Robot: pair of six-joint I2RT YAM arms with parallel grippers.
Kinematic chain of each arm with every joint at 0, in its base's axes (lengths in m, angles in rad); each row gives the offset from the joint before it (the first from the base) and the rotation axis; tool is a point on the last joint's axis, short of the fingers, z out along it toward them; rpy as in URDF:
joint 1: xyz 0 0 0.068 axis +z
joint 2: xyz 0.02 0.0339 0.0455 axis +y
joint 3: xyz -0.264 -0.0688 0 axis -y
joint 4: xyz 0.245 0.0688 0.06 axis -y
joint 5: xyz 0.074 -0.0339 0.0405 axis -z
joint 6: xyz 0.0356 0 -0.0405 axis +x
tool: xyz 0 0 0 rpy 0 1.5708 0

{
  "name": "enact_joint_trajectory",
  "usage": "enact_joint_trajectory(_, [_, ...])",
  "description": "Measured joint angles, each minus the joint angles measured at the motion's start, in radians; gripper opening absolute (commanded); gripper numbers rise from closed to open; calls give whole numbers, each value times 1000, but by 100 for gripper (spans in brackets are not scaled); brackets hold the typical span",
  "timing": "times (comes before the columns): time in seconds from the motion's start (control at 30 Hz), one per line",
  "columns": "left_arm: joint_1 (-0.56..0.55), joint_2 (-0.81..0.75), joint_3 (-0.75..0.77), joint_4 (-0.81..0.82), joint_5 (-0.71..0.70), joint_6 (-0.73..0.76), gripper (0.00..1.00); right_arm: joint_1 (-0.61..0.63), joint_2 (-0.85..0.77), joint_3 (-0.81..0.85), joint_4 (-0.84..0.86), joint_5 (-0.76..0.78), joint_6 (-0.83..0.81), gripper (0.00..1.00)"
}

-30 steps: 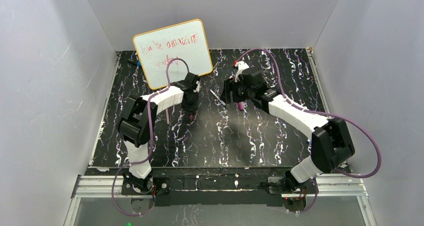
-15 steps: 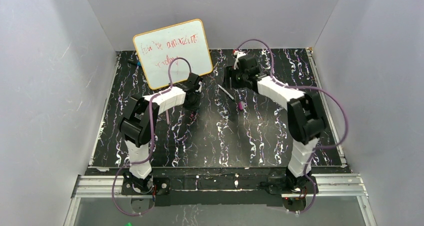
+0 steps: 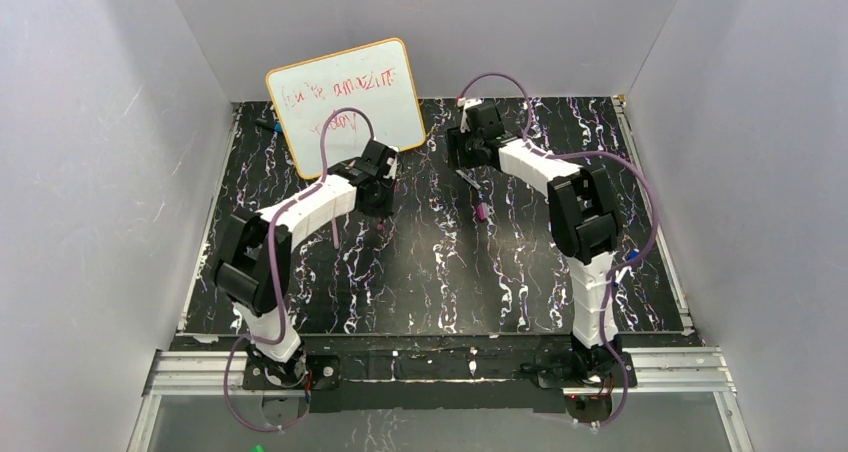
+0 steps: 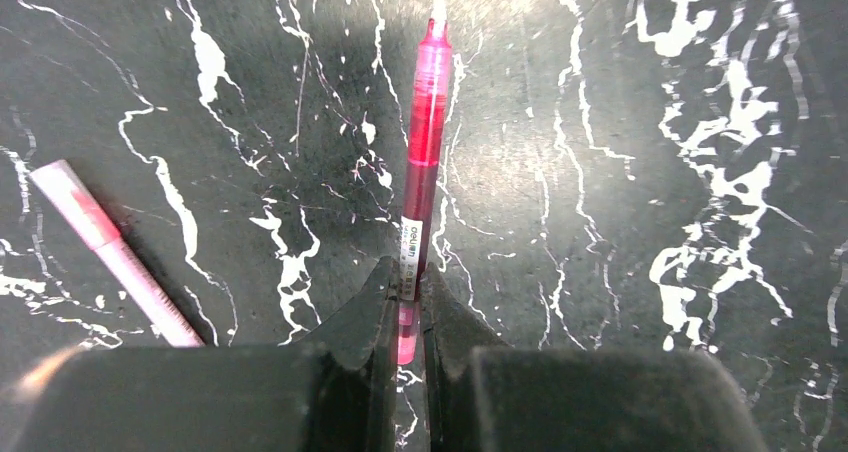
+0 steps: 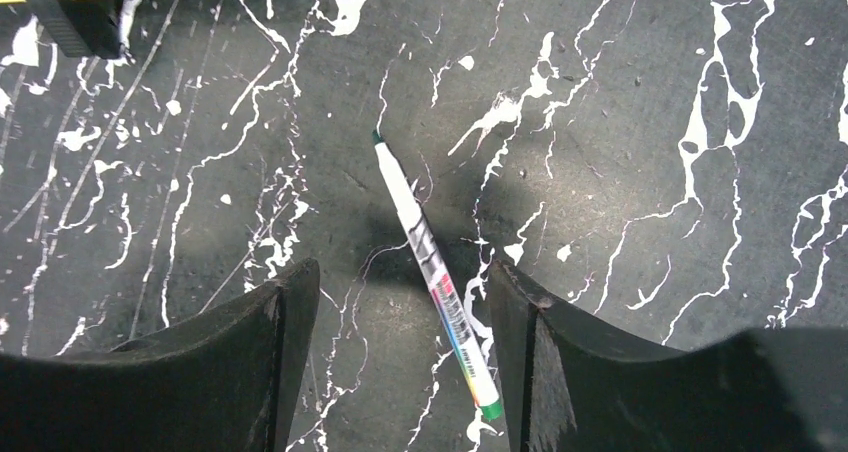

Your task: Insert the pens into the pen caps

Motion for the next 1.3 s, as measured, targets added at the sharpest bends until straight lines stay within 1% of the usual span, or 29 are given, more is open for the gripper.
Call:
enact_joint_trajectory(0.17, [0, -84, 3, -16, 10, 4, 0, 2, 29, 0, 0, 15, -20, 69])
enact_joint_trajectory(0.37, [0, -135, 4, -39, 22, 4, 0, 2, 77, 0, 3, 37, -45, 69])
enact_joint_trajectory(0.6, [0, -194, 30, -68, 24, 5, 0, 2, 82, -2, 15, 45, -58, 69])
enact_joint_trajectory(0.83, [0, -273, 30, -69, 28, 13, 0, 2, 48, -86, 107, 44, -58, 68])
enact_joint_trajectory(0.97, [0, -316, 14, -37, 50, 35, 0, 4, 18, -129, 124, 63, -50, 68])
enact_joint_trajectory(1.1, [0, -378, -47, 8, 78, 64, 0, 7, -80, -240, 157, 94, -33, 69])
enact_joint_trajectory(1.17, [0, -411, -81, 31, 100, 77, 0, 7, -144, -262, 161, 81, -29, 70])
enact_joint_trajectory(1.23, [0, -458, -131, 75, 134, 94, 0, 7, -262, -264, 203, 34, -12, 71])
enact_joint_trajectory(1.3, [1, -505, -167, 149, 191, 106, 0, 7, -491, -278, 328, -81, 33, 76])
